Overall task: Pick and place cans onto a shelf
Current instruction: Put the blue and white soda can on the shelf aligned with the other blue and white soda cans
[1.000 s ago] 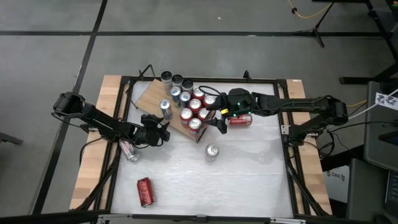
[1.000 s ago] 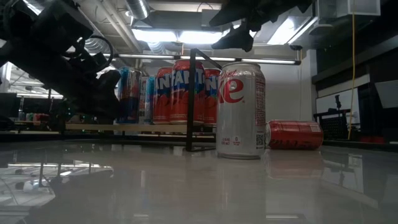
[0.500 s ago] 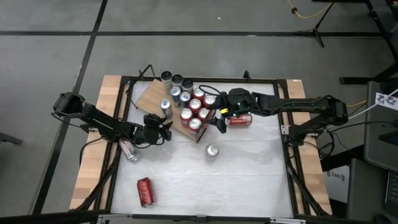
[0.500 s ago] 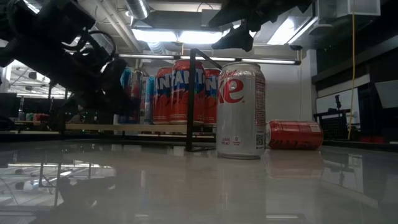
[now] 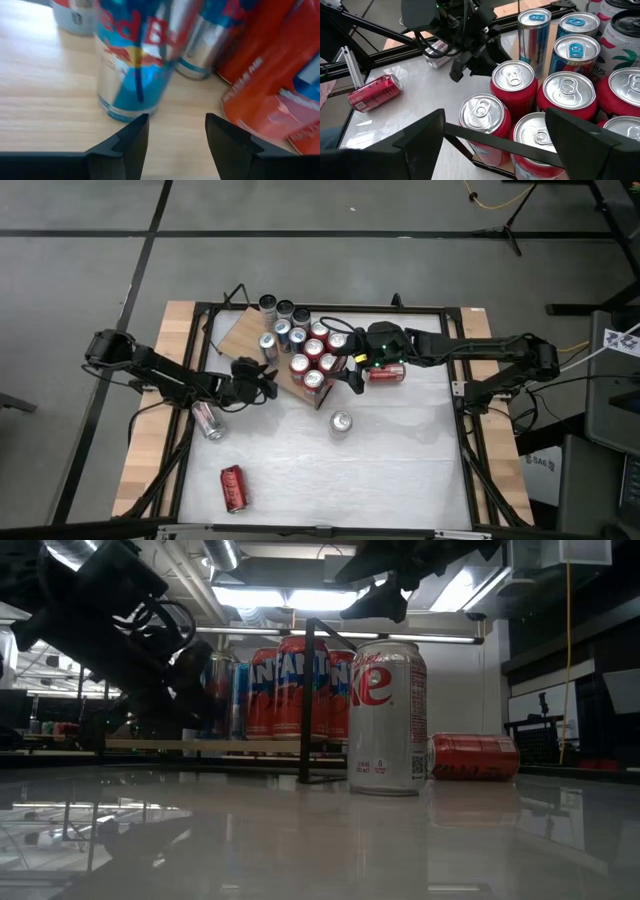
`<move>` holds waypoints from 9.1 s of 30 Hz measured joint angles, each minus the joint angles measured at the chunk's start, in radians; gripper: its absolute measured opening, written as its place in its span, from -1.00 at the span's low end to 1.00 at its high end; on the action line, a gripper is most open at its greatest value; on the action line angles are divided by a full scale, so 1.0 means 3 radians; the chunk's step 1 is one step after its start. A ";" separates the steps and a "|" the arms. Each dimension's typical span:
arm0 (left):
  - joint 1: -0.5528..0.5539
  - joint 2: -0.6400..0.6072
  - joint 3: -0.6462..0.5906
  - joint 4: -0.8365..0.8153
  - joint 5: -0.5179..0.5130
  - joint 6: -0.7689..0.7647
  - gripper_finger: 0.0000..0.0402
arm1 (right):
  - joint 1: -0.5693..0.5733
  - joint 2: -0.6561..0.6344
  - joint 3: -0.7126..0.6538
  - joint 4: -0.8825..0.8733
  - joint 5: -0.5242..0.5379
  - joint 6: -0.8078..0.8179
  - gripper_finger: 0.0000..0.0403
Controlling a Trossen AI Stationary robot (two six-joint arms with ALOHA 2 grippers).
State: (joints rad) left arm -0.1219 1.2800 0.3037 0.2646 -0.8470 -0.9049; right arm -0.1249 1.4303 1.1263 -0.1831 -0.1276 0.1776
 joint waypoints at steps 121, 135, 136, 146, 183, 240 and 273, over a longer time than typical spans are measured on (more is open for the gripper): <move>0.1518 -0.1971 0.0000 -0.0533 0.0886 0.3115 -0.06 | -0.0127 0.2075 0.1850 0.0607 -0.0309 -0.0613 0.63; 0.1516 -0.1972 0.0000 -0.0533 0.0972 0.3114 -0.06 | -0.0131 0.2128 0.1849 0.0622 -0.0158 -0.0612 -0.28; 0.1516 -0.1972 0.0000 -0.0533 0.0971 0.3114 -0.06 | -0.0131 0.2173 0.1850 0.0661 -0.0152 -0.0613 -0.34; 0.1516 -0.1972 0.0000 -0.0546 0.0970 0.3114 -0.06 | -0.0131 0.2291 0.1850 0.0813 -0.0063 -0.0612 -0.74; 0.1066 -0.1986 0.0002 -0.0689 0.0488 0.2971 -0.06 | -0.0136 0.2299 0.1850 0.0752 0.0461 -0.0612 -1.00; -0.0246 -0.1574 0.0154 -0.1417 0.0650 0.1233 -0.07 | -0.0131 0.1077 0.1846 -0.0878 0.0488 -0.0798 -1.00; 0.0615 -0.0773 0.0150 -0.0572 0.0613 0.1440 -0.07 | -0.0131 0.1082 0.1845 -0.0873 0.0488 -0.0798 -1.00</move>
State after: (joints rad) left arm 0.0627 1.0481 0.3489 0.0929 -0.6632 -0.4728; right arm -0.1642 1.7550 1.6798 -0.4450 0.0189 -0.0619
